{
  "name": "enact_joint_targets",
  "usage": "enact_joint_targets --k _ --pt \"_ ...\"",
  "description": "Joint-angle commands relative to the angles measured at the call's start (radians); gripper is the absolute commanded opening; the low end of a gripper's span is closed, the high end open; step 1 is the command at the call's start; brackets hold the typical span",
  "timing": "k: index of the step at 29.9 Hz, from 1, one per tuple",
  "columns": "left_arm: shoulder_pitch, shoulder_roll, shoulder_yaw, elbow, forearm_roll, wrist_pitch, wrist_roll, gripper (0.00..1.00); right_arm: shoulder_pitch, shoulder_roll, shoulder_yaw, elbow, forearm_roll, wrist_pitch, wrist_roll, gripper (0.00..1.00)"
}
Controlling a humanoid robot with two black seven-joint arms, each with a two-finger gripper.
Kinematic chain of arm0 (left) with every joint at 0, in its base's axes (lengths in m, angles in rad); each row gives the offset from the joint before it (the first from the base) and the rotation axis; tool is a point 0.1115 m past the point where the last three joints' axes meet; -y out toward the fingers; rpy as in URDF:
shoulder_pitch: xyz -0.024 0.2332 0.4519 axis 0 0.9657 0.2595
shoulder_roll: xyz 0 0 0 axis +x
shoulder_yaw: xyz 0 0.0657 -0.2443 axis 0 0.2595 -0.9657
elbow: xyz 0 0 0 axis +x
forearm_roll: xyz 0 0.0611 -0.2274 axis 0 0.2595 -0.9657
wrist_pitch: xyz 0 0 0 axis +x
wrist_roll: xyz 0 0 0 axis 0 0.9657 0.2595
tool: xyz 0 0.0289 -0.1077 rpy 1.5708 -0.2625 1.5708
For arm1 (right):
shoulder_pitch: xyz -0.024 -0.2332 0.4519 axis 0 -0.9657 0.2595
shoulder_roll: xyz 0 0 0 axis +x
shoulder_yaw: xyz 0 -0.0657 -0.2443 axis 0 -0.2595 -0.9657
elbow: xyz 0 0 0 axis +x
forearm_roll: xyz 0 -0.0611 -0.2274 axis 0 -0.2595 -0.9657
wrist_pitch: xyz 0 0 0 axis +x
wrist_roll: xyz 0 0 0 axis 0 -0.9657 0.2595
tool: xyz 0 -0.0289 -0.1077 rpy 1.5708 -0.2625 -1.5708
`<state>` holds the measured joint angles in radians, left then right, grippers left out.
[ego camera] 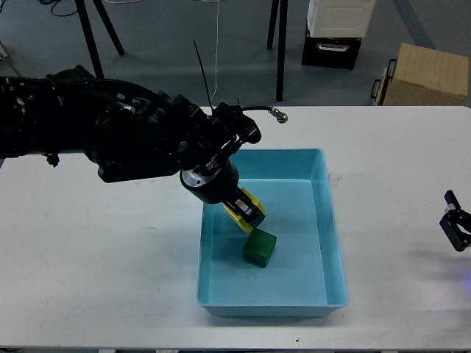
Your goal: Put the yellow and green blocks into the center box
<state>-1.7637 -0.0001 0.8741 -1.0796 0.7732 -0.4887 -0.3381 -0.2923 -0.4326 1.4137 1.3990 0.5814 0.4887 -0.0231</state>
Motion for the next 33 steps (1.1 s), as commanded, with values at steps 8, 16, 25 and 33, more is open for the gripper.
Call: enact_joint_targets --k 8,16,25,33 --pt "0.017 0.0 -0.017 -0.003 0.0 0.0 -0.071 0.71 0.001 0.0 0.002 0.0 0.0 0.0 0.0 1.0" --pt "0.023 0.0 -0.017 -0.002 0.0 0.0 -0.11 0.81 0.001 0.0 0.002 0.0 0.0 0.0 0.0 1.0" --pt "0.009 0.0 -0.032 0.021 -0.003 0.0 -0.114 0.82 0.001 0.0 0.004 0.0 0.0 0.0 0.0 1.0" --pt "0.02 0.024 -0.386 0.102 -0.083 0.0 -0.144 0.84 0.004 -0.003 0.007 0.0 0.0 0.0 0.0 1.0"
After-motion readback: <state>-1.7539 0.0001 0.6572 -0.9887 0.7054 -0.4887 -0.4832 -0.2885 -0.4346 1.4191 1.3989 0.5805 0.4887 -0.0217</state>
